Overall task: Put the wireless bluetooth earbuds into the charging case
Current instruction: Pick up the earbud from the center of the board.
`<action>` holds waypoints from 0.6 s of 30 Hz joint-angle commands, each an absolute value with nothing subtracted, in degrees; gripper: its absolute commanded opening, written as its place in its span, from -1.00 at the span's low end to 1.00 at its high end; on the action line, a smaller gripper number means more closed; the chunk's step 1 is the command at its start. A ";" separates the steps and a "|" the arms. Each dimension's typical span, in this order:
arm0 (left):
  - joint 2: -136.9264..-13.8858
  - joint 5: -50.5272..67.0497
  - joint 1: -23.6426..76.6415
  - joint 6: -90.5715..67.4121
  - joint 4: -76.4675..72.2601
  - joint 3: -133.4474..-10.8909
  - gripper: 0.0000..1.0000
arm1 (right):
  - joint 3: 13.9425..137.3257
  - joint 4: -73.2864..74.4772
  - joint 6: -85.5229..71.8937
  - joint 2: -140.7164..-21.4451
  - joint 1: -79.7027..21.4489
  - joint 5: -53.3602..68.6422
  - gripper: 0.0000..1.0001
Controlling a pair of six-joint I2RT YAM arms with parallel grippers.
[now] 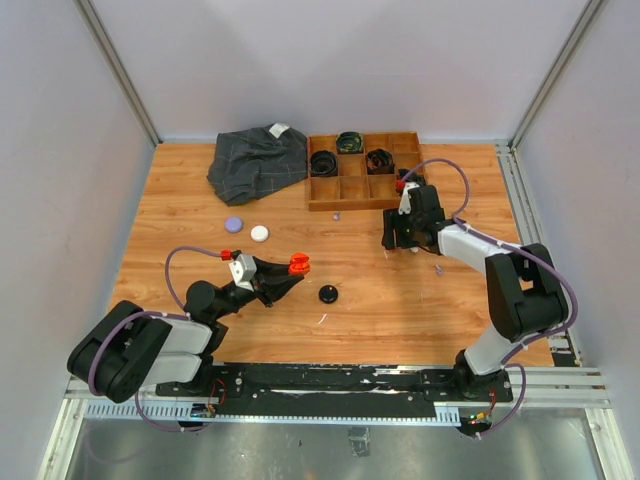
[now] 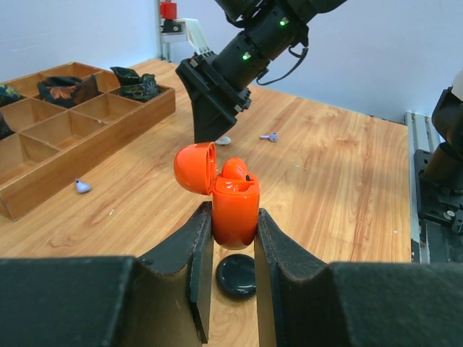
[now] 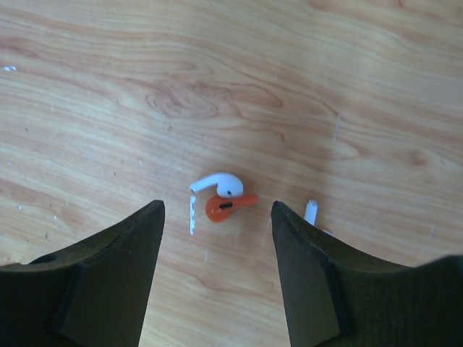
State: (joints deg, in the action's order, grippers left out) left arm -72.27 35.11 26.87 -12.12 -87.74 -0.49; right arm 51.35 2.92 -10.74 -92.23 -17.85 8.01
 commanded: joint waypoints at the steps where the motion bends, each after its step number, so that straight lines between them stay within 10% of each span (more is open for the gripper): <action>1: -72.68 35.67 27.25 -12.14 -101.58 2.31 -0.95 | 55.42 -0.04 -10.75 -95.08 -16.20 12.53 0.25; 18: -73.63 35.86 27.25 -12.22 -101.60 2.02 -0.95 | 58.22 10.11 -11.17 -99.06 -15.47 15.27 0.22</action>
State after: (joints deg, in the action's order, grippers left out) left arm -73.38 35.29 26.87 -12.14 -87.74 -0.49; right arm 57.71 6.57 -10.74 -99.29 -16.27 13.30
